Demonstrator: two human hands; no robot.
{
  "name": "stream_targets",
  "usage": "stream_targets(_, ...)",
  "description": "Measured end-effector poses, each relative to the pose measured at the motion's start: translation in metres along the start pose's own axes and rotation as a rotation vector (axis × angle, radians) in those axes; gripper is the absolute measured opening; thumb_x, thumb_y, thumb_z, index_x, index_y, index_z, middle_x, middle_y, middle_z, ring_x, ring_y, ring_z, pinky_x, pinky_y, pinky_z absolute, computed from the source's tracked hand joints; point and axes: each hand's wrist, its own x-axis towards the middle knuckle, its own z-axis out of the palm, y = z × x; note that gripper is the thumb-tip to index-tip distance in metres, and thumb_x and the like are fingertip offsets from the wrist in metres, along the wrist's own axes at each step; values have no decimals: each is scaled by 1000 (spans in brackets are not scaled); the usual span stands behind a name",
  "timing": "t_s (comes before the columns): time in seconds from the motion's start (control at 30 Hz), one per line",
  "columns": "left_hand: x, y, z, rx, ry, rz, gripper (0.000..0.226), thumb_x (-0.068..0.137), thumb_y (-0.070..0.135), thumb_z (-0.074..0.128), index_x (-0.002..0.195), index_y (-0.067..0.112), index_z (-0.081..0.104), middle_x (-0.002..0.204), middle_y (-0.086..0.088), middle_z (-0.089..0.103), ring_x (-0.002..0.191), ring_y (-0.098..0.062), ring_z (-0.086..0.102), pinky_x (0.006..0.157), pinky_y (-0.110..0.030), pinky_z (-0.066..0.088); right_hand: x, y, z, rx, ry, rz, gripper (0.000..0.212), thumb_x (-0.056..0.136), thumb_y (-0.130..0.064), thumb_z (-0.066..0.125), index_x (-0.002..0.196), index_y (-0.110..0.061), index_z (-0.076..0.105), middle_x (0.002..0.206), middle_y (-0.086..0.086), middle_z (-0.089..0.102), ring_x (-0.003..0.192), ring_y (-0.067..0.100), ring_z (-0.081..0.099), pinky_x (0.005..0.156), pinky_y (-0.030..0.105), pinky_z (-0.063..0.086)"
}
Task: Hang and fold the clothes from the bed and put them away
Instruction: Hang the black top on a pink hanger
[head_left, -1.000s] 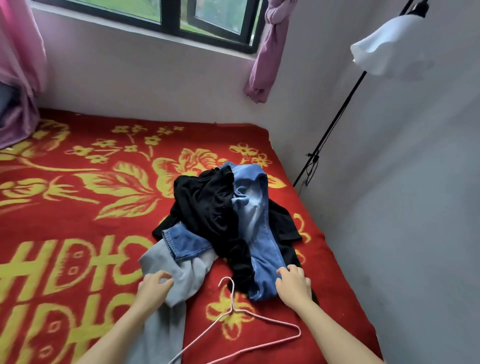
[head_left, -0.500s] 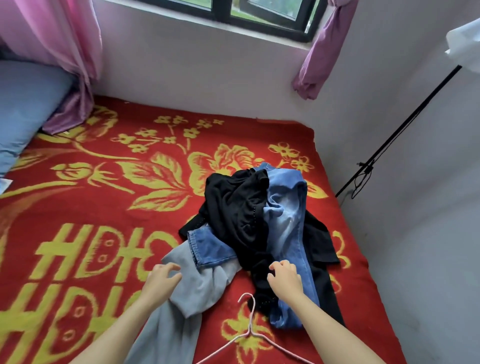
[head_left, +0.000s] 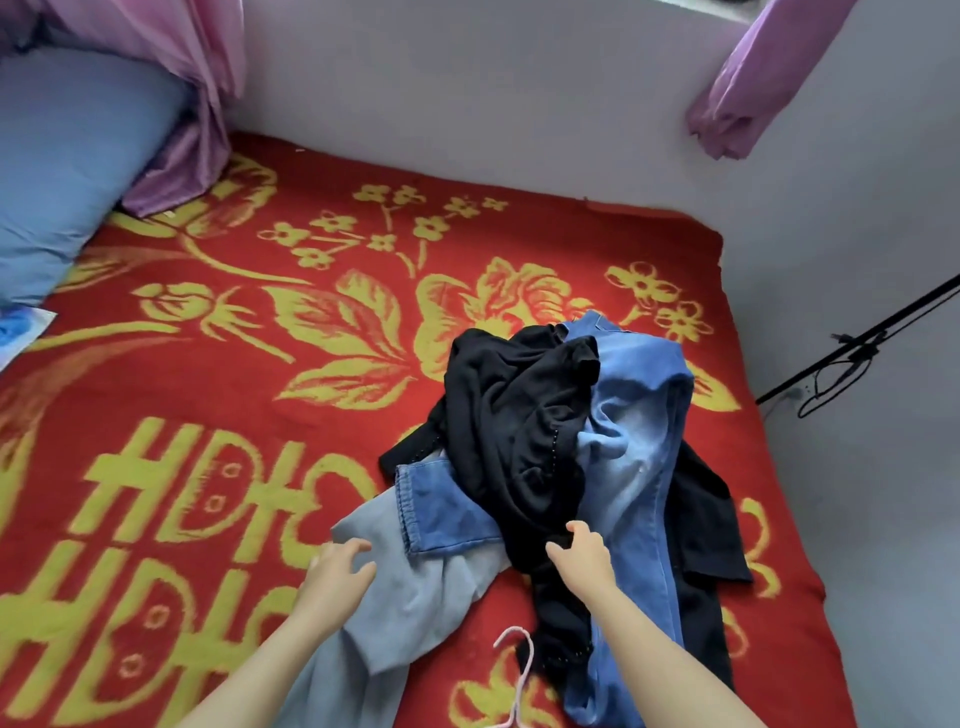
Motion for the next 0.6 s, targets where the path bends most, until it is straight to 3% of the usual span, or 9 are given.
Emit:
stream_targets(0.27,7,-11,4,-109,44,11,28,93,16,55,120,14,59,118,-5,55,113,-21,50,98,-32,38,83,-6,-4,555,44,127,68,88,-24,60,145,-8,25,143,11,41,128,29,42,106,43,37)
stream_targets(0.43,-1,-23,-21,-231,146,-37,23,93,12,55,115,12,60,110,-5,52,94,-15,53,74,-27,40,107,-9,16,776,26,76,101,83,-10,68,150,-17,-6,156,7,16,141,24,23,115,38,23)
stream_targets(0.5,-10,-35,-32,-235,167,-80,20,94,16,54,114,16,59,112,-5,52,95,-15,52,73,-29,41,110,-10,31,838,19,99,106,81,-6,70,149,-19,-11,153,6,20,136,28,32,113,40,28)
stream_targets(0.53,-16,-44,-39,-230,182,-101,19,95,18,54,113,18,59,113,-5,53,96,-16,53,76,-30,41,112,-12,38,876,13,115,103,81,-4,69,150,-18,-6,145,6,30,126,28,41,107,37,34)
stream_targets(0.6,-23,-55,-48,-230,210,-128,16,94,18,54,110,19,60,111,-6,56,91,-15,55,75,-28,40,115,-19,44,898,35,144,75,81,-1,67,143,-8,26,124,7,45,97,24,52,86,30,43)
